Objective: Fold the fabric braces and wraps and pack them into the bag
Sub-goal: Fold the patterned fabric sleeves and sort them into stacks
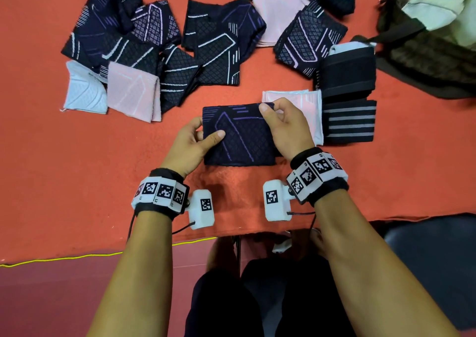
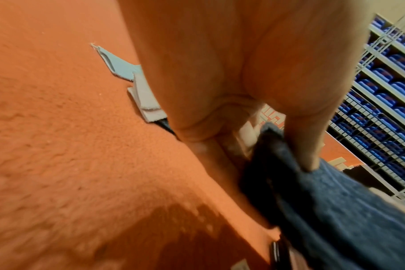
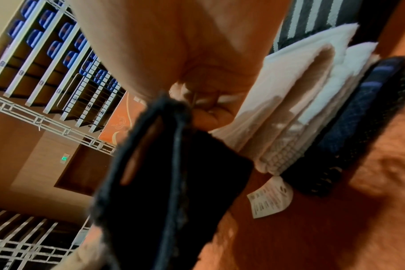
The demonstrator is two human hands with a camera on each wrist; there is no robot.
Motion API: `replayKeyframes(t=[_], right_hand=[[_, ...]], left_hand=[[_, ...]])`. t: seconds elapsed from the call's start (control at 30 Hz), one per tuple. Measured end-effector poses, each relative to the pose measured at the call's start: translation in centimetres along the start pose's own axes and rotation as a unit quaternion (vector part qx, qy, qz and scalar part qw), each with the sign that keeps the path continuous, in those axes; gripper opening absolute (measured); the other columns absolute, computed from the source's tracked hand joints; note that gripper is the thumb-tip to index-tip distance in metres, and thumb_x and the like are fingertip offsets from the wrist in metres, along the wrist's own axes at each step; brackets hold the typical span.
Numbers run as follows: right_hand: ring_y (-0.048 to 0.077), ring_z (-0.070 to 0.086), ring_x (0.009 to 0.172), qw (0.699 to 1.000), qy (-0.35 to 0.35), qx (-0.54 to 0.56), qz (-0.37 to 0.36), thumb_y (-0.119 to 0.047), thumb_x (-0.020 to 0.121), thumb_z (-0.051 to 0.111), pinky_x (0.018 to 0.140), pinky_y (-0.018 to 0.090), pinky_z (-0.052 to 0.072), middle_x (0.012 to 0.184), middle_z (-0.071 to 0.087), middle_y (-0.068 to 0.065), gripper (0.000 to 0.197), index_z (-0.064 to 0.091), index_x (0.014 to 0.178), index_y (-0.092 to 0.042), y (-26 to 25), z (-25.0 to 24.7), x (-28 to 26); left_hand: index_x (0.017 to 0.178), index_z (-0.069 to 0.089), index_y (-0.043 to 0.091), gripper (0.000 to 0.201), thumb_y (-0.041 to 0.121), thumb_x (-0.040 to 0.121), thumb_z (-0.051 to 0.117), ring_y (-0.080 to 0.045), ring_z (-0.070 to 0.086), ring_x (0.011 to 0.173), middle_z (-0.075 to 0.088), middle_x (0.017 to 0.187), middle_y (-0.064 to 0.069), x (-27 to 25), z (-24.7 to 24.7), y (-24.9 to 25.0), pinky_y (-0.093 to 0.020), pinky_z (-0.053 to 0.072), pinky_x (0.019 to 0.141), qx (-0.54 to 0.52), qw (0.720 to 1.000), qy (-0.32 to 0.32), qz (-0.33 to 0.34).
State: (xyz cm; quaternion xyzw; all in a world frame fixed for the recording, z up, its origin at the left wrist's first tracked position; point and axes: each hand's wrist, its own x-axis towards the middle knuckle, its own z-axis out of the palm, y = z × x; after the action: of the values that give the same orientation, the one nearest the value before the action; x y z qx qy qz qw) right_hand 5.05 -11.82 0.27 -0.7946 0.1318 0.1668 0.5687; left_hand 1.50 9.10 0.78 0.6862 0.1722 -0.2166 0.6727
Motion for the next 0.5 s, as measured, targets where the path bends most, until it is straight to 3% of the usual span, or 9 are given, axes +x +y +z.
replayKeyframes(t=[0.1,0.23,0.37,0.5], right_hand=[[0.008,0.059,0.064,0.997,-0.038,0.065,0.023,-0.032,0.091,0.069,0.064,0.027,0.046,0.064,0.063,-0.01,0.029,0.047,0.076,-0.023,-0.2,-1.2,-0.5],[0.017,0.071,0.077,0.987,-0.086,0.118,0.071,-0.009,0.087,0.075,0.066,0.029,0.056,0.083,0.074,0.006,0.019,0.058,0.092,-0.014,-0.4,-2.7,-1.4],[0.027,0.073,0.093,0.991,-0.033,0.108,0.066,-0.005,0.085,0.076,0.089,0.045,0.058,0.096,0.076,0.011,0.023,0.06,0.096,-0.017,-0.4,-3.2,-1.0],[0.017,0.072,0.093,0.995,0.04,0.068,0.053,-0.02,0.079,0.077,0.092,0.045,0.056,0.096,0.075,0.001,0.026,0.06,0.094,-0.033,-0.4,-4.4,-0.3]], left_hand=[[0.123,0.056,0.009,0.029,0.006,0.095,0.063,-0.02,0.071,0.094,0.073,0.105,-0.011,0.3,0.7,0.1,-0.033,0.059,0.085,-0.024,1.0,0.015,0.006],[0.118,0.056,0.01,0.023,0.007,0.096,0.062,-0.017,0.072,0.09,0.075,0.099,-0.004,0.8,1.7,0.4,-0.033,0.058,0.082,-0.034,0.999,0.03,0.017],[0.124,0.051,0.005,0.031,0.003,0.094,0.063,-0.017,0.072,0.089,0.073,0.101,-0.007,1.3,3.5,0.9,-0.033,0.059,0.082,-0.052,0.998,0.028,0.01],[0.123,0.048,0.009,0.044,-0.002,0.087,0.071,-0.017,0.071,0.09,0.073,0.102,-0.007,1.9,5.7,0.9,-0.033,0.06,0.081,-0.039,0.999,-0.002,-0.004]])
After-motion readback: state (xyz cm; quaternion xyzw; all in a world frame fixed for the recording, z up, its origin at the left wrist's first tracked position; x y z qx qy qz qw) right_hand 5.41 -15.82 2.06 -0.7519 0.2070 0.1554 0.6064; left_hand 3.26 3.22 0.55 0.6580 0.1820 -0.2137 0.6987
